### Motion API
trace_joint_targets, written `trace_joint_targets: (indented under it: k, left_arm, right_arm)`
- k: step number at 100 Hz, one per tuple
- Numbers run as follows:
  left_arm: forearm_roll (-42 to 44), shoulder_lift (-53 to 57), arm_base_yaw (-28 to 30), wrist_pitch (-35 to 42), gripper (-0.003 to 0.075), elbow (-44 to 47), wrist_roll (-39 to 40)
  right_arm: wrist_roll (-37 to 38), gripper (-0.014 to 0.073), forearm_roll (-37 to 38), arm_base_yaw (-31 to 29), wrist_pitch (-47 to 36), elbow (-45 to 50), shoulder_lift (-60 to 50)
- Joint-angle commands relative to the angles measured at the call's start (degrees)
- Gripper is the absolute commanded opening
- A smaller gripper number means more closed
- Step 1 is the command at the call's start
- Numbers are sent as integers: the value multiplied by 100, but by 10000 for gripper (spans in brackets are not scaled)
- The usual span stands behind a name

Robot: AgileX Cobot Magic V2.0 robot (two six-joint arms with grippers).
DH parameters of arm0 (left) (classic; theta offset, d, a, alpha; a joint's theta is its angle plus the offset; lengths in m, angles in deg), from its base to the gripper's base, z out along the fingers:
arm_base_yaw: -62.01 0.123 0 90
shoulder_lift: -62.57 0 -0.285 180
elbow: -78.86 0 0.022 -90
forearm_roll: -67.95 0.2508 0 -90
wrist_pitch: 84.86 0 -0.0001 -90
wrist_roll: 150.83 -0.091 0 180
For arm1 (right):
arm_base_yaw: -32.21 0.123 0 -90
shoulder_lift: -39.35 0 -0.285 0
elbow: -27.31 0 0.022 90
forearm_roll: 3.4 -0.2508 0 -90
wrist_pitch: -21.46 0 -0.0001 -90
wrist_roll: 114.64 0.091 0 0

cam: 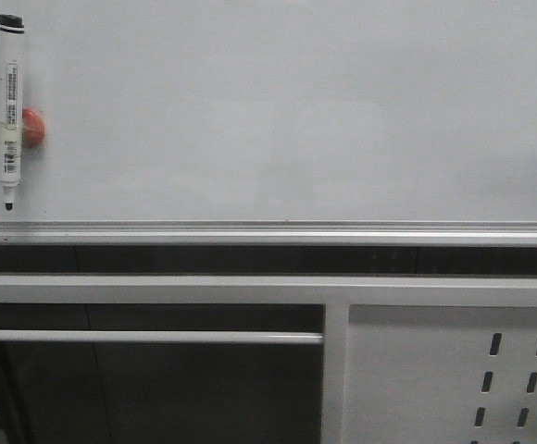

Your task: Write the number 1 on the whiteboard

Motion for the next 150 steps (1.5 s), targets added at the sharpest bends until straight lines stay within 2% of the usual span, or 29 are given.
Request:
trace_joint_targets:
  k: [1,16,32,59,65,81,90,113,127,150]
  left_arm:
    - [33,-447,-257,895,-18,-256,17]
    - [434,-1128,-691,1400,-18,-245,17]
    - [461,-1533,-964,1840,-18,116,17]
    - [439,-1576,-1014,3887,-18,1606,28]
    - [439,-1576,-1014,4141,-18,1857,28]
    - [451,-1740,-1023,4302,-18,2304,71]
    - [462,-1919,-1023,4778,-18,2450,71]
    - [1098,-2828,-1023,5310,-18,2550,71]
    - [1103,-3532,-1023,6418,-18,2749,71]
    - [491,-5097,-1023,8097,-17,3005,-299]
  right_arm:
    - [-173,-71,79,118,-216,-271,271]
    - [-173,-71,79,181,-170,-261,385]
    - [-173,-71,92,181,-170,-261,385]
    - [-173,-71,103,181,-170,-261,385]
    - [-173,-71,103,181,-170,-261,385]
    - [-173,-71,103,181,-170,-261,385]
    - [-173,-71,103,181,-170,-251,385]
    - [-173,-71,96,181,-170,-208,385]
    - [-173,-71,-98,181,-170,-208,385]
    - [-173,-71,-206,181,-170,-208,385]
